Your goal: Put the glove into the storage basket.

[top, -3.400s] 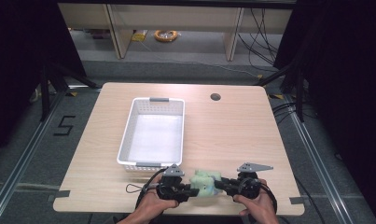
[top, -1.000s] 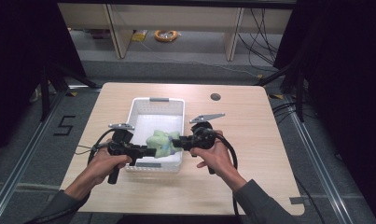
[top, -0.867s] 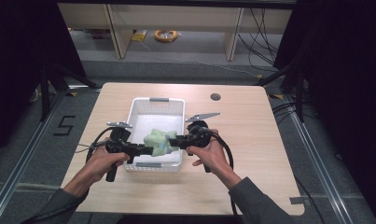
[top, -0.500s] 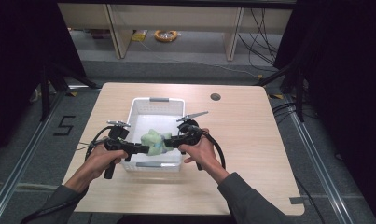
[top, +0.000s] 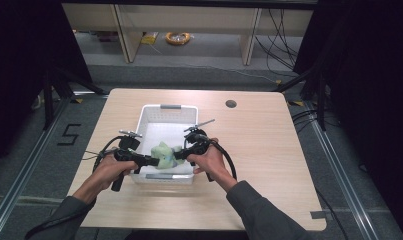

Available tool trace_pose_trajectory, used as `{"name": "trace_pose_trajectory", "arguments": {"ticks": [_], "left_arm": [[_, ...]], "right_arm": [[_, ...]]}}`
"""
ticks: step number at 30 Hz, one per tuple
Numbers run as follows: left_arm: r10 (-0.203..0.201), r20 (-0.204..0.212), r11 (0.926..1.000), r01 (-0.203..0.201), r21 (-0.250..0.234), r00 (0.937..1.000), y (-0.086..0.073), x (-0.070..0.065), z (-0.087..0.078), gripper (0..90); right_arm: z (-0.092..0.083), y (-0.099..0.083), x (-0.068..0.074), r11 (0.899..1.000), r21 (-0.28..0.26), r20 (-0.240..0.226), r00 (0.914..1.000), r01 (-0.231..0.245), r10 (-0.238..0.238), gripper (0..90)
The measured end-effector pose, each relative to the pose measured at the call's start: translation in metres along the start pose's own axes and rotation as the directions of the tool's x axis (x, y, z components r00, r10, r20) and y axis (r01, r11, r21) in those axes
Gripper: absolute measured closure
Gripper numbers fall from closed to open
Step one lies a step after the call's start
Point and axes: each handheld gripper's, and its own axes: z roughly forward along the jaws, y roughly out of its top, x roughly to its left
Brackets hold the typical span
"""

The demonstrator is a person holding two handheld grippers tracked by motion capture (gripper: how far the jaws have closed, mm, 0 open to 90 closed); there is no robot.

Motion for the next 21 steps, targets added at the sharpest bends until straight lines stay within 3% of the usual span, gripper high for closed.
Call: {"name": "trace_pose_trajectory", "arguments": {"ticks": [2, 4, 5, 9, 15, 21], "left_arm": [[0.017, 0.001, 0.9996, -0.017, 0.021, 0.9999, 0.000, 0.002, 0.001, 72.1], [0.009, -0.002, 0.9995, -0.009, 0.031, 1.0000, 0.000, 0.003, 0.003, 72.0], [0.015, -0.022, 0.9992, -0.014, 0.036, 0.9996, 0.000, 0.002, 0.004, 71.9], [0.022, -0.043, 0.9987, -0.020, 0.048, 0.9989, -0.001, 0.002, 0.007, 71.0], [0.077, -0.079, 0.9941, -0.070, 0.083, 0.9939, -0.001, 0.002, 0.009, 66.9], [0.076, -0.098, 0.9943, -0.068, 0.082, 0.9923, 0.000, 0.003, 0.011, 60.3]], "right_arm": [[0.004, 0.001, 0.000, 1.000, 0.016, 0.013, 0.9999, -0.008, 0.007, 73.5], [0.007, 0.001, 0.000, 0.999, 0.030, 0.016, 0.9998, -0.010, 0.010, 73.4], [0.008, 0.001, 0.001, 0.999, 0.041, 0.021, 0.9995, -0.023, 0.022, 73.4], [0.014, 0.002, 0.000, 0.999, 0.052, 0.027, 0.9996, -0.008, 0.006, 73.2], [0.020, 0.004, 0.002, 0.996, 0.086, 0.065, 0.9978, 0.003, -0.009, 73.1], [0.024, 0.006, 0.003, 0.994, 0.108, 0.094, 0.9952, 0.016, -0.026, 72.8]]}}
